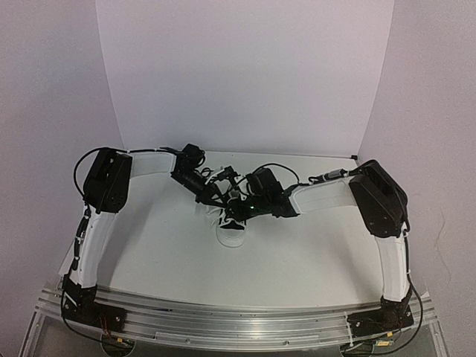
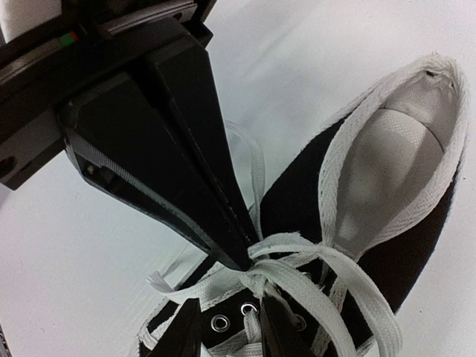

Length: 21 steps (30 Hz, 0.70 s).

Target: Tie the shoes

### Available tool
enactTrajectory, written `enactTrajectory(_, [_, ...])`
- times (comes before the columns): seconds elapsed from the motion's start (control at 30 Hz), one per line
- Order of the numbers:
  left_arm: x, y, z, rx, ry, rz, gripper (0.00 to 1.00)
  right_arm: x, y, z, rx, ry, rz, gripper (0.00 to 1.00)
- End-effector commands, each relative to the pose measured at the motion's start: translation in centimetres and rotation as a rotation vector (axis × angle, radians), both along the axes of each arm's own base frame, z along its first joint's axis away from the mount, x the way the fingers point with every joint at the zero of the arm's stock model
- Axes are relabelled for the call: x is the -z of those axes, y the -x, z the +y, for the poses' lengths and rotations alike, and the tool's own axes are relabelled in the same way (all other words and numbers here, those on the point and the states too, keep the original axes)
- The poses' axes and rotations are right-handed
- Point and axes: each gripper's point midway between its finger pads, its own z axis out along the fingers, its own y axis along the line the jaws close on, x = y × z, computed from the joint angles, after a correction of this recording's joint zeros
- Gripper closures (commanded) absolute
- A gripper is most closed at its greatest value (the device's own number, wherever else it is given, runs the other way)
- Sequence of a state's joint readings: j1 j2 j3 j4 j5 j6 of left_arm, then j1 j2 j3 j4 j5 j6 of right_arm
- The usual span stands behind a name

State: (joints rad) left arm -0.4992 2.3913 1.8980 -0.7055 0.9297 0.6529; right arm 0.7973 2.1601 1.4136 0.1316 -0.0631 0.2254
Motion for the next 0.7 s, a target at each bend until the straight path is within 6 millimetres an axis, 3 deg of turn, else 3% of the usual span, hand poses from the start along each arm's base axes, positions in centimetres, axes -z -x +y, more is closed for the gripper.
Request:
enactTrajectory(0.0, [-1.0,-1.2,-0.6,-0.004,0.017,-0.05,1.0,0.9,-0.3,-1.6,0.034,0.083,-0.005,0.71])
enactTrajectory(0.27, [-1.0,-1.2,-0.6,-0.003,0.016,-0.05,1.0,3.2,-1.5,-1.9,0.074,0.15,-0.006,0.78])
enactTrajectory(0.4, [-0.9,-1.1,-0.7,0.0,0.016,-0.047,1.0,3.6,-1.9,-1.9,0.082,0.161,-0.013,0.91])
enactTrajectory(0.47, [-0.9,-1.1,-0.8,0.001,0.016,-0.048,1.0,3.4,-1.9,-1.9,0.085,0.159,-0.017,0.99])
enactTrajectory(0.67, [-1.0,-1.2,-0.7,0.003,0.013,-0.06,1.0,0.9,-1.0,-1.6,0.055,0.104,-0.012,1.0])
